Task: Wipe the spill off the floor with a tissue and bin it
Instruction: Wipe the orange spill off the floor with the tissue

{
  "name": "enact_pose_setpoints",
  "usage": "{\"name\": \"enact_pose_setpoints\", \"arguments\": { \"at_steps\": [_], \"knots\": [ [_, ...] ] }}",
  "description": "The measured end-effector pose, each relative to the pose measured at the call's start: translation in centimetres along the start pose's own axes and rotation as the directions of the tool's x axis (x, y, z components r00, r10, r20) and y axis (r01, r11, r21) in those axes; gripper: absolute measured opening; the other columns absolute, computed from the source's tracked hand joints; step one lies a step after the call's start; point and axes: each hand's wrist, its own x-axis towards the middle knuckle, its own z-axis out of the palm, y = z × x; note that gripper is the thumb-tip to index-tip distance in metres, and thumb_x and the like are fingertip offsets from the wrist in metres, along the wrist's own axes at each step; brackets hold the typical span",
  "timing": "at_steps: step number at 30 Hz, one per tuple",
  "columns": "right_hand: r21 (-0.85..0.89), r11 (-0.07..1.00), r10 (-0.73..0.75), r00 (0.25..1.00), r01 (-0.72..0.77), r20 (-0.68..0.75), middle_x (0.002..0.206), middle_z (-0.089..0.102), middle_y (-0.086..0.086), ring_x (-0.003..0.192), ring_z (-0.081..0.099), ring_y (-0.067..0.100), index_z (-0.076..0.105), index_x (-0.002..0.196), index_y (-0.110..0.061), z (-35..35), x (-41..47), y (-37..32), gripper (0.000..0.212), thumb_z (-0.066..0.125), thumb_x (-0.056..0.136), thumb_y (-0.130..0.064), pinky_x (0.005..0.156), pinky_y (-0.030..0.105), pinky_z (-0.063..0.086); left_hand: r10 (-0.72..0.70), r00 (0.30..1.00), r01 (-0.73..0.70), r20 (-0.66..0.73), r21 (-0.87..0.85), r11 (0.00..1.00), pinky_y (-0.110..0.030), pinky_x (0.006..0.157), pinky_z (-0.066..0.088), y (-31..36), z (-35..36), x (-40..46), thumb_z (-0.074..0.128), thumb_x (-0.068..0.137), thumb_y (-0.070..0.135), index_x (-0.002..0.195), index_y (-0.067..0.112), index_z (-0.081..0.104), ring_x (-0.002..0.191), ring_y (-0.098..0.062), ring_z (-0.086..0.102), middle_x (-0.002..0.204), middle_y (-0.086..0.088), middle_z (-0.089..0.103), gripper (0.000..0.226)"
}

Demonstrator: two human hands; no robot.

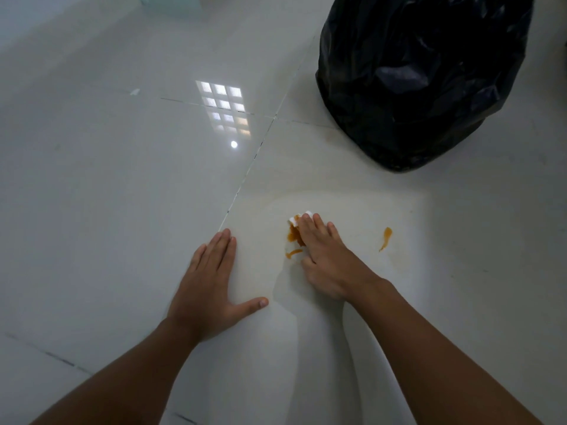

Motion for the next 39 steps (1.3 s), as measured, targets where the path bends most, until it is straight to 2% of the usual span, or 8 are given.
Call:
{"name": "enact_pose_setpoints", "arguments": {
  "at_steps": [7,11,15,25,31,33,36,39],
  "knots": [
    [-0.052,0.989,-0.144,0.985,0.140,-0.099,0.161,0.021,-0.004,0.150,0.006,0.012,0.031,0.151,-0.021,1.1,-0.1,-0.3,0.048,0.031,0.103,-0.027,0.116,0.024,-0.009,-0.006,1.000,0.006,-0.004,-0.002,1.000,-0.046,0.124,0.014,-0.1,0.0,-0.1,0.037,0.076,0.092,0.157,0.004,0.018,0.155,-0.020,0.007,0.167,-0.011,0.013,0.121],
    [-0.111,0.979,-0.187,0.970,0.171,-0.153,0.150,0.044,0.002,0.144,0.029,0.018,0.051,0.137,-0.016,2.3,-1.5,-0.9,0.050,0.027,0.097,-0.036,0.118,0.029,0.006,0.002,1.000,-0.002,-0.013,0.000,1.000,-0.047,0.123,0.017,-0.1,0.1,-0.1,0.036,0.077,0.091,0.157,0.003,0.021,0.154,-0.022,0.010,0.166,-0.012,0.016,0.120],
    [-0.171,0.980,-0.142,0.962,0.103,-0.231,0.141,0.054,0.005,0.138,0.041,0.022,0.054,0.134,-0.009,3.7,-3.9,-1.5,0.049,0.037,0.095,-0.034,0.118,0.036,0.024,0.005,1.000,-0.005,-0.011,0.008,1.000,-0.047,0.124,0.016,-0.1,0.0,-0.1,0.035,0.077,0.092,0.157,0.003,0.019,0.154,-0.021,0.009,0.167,-0.012,0.014,0.120],
    [-0.120,0.987,-0.152,0.888,0.110,-0.433,0.123,0.068,-0.005,0.131,0.047,0.011,0.069,0.116,-0.015,3.8,-8.4,0.4,0.034,0.053,0.086,-0.019,0.109,0.031,0.040,-0.007,1.000,0.007,-0.008,-0.005,1.000,-0.047,0.124,0.015,-0.1,0.0,-0.2,0.033,0.076,0.093,0.157,0.004,0.019,0.155,-0.020,0.008,0.167,-0.011,0.013,0.121],
    [0.006,1.000,0.020,0.723,-0.022,-0.690,0.101,0.071,-0.001,0.101,0.063,0.016,0.071,0.095,-0.015,3.7,-9.9,1.4,0.013,0.064,0.085,-0.011,0.087,0.030,0.054,-0.005,1.000,0.005,-0.025,-0.022,1.000,-0.044,0.125,0.012,-0.2,0.2,-0.2,0.034,0.075,0.093,0.157,0.004,0.019,0.155,-0.017,0.006,0.167,-0.009,0.012,0.122],
    [0.086,0.993,0.114,0.732,-0.076,-0.671,0.107,0.065,-0.002,0.095,0.061,0.017,0.065,0.111,-0.017,3.1,-9.5,1.1,0.026,0.064,0.085,-0.011,0.077,0.029,0.053,-0.005,0.999,0.004,-0.031,-0.029,1.000,-0.045,0.124,0.013,-0.2,0.2,-0.2,0.035,0.075,0.093,0.157,0.004,0.020,0.154,-0.018,0.007,0.167,-0.009,0.014,0.122],
    [0.086,0.974,0.224,0.838,-0.209,-0.497,0.139,0.043,-0.002,0.115,0.045,0.019,0.043,0.141,-0.018,1.8,-7.9,1.4,0.057,0.060,0.086,-0.017,0.089,0.029,0.049,-0.005,1.000,0.004,-0.031,-0.033,0.999,-0.046,0.124,0.014,-0.1,0.2,-0.2,0.036,0.076,0.092,0.157,0.004,0.021,0.154,-0.018,0.008,0.167,-0.010,0.015,0.120],
    [0.031,0.967,0.245,0.887,-0.253,-0.391,0.133,0.044,-0.002,0.117,0.041,0.019,0.056,0.126,-0.016,0.9,-6.3,1.9,0.036,0.052,0.090,-0.018,0.090,0.028,0.046,-0.004,1.000,0.003,-0.025,-0.032,0.999,-0.045,0.124,0.013,-0.2,0.2,-0.2,0.037,0.076,0.091,0.157,0.005,0.019,0.155,-0.016,0.006,0.167,-0.009,0.013,0.120]
  ]
}}
